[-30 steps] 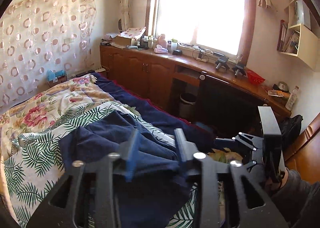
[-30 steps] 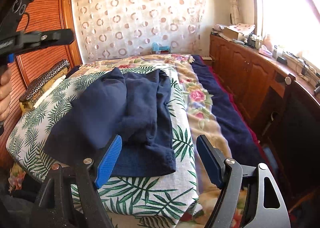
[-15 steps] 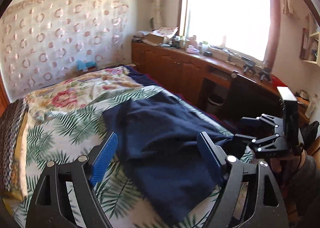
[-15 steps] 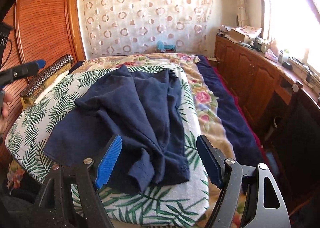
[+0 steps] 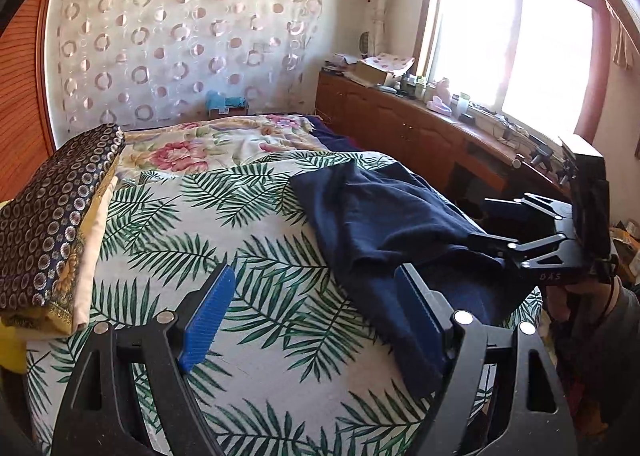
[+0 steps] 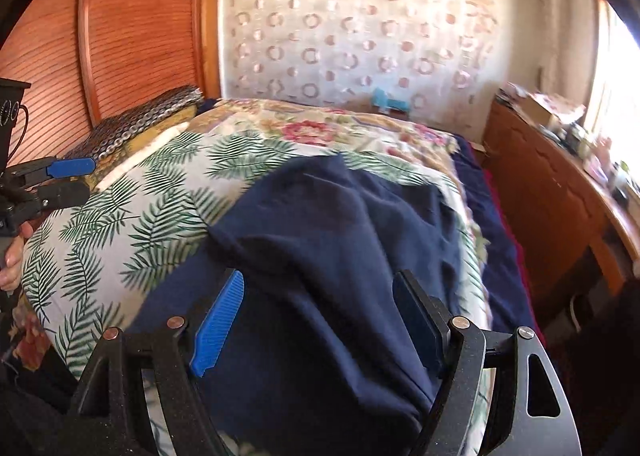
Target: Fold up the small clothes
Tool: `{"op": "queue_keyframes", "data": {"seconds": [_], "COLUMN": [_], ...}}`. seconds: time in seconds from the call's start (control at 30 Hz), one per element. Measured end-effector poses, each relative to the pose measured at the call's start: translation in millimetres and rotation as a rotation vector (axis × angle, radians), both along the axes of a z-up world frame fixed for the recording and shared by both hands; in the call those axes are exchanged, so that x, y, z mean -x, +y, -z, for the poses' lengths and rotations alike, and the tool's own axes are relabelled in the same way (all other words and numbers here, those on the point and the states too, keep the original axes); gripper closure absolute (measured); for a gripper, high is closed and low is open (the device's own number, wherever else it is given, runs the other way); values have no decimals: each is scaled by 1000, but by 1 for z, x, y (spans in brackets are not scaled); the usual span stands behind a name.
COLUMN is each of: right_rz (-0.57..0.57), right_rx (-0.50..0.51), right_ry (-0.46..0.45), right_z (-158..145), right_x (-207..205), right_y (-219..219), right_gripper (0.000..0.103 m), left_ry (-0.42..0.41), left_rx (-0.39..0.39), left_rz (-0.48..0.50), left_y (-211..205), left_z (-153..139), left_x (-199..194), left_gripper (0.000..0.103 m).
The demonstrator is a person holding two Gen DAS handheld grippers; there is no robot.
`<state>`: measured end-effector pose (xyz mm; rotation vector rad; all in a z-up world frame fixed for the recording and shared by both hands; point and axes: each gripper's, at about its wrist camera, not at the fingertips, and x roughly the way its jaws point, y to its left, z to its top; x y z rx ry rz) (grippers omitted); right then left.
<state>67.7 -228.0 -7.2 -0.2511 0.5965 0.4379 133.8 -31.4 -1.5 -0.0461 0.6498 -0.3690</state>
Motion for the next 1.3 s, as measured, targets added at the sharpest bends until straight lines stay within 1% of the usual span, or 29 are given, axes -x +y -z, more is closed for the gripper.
{"op": "queue_keyframes", "data": {"seconds": [0.17, 0.3, 0.43, 0.5, 0.63, 0.7, 0.73, 0.8, 0.87, 0.93, 0.97, 1.07, 1.13, 1.2, 1.3], "right_rz": [-64, -100, -114, -125, -128, -127, -123, -120, -126, -126, -139, -139, -116, -79, -5], "right_rx": [46, 69, 85, 77, 107, 127, 135, 138, 126, 128, 107, 61, 42, 26, 42], "right_ry": [18, 59, 109, 145, 172, 183, 184, 183, 187, 181, 182, 130, 83, 51, 8], "right_z": [5, 11, 16, 20, 25, 29, 33, 37, 39, 38, 34, 15, -1, -20, -40], "right_x": [-19, -38, -60, -72, -85, -91, -91, -92, -93, -92, -92, -87, -87, -95, -115], "right_y": [32, 47, 60, 65, 75, 79, 81, 82, 82, 78, 75, 63, 52, 37, 16], "right_gripper": [24, 24, 24, 25, 26, 32, 40, 48, 65, 92, 97, 98, 99, 99, 99], "left_ry": [-3, -4, 4, 8, 18, 19, 20, 22, 27, 30, 31, 35, 40, 42, 42], "left_rx": [1, 5, 11, 13, 19, 21, 23, 25, 26, 24, 24, 23, 24, 24, 21], "left_rz": [-20, -33, -39, -40, -40, -40, -38, -36, -33, -29, -26, -19, -15, -11, -6], "left_y": [10, 16, 18, 18, 19, 19, 18, 17, 15, 12, 12, 10, 8, 6, 4], "left_z": [2, 4, 8, 9, 14, 16, 16, 17, 18, 21, 21, 23, 25, 26, 26], "left_x": [2, 3, 2, 2, 2, 3, 3, 3, 3, 2, 3, 3, 2, 2, 2], "left_gripper": [21, 21, 21, 21, 21, 21, 21, 21, 21, 21, 21, 21, 21, 21, 21]}}
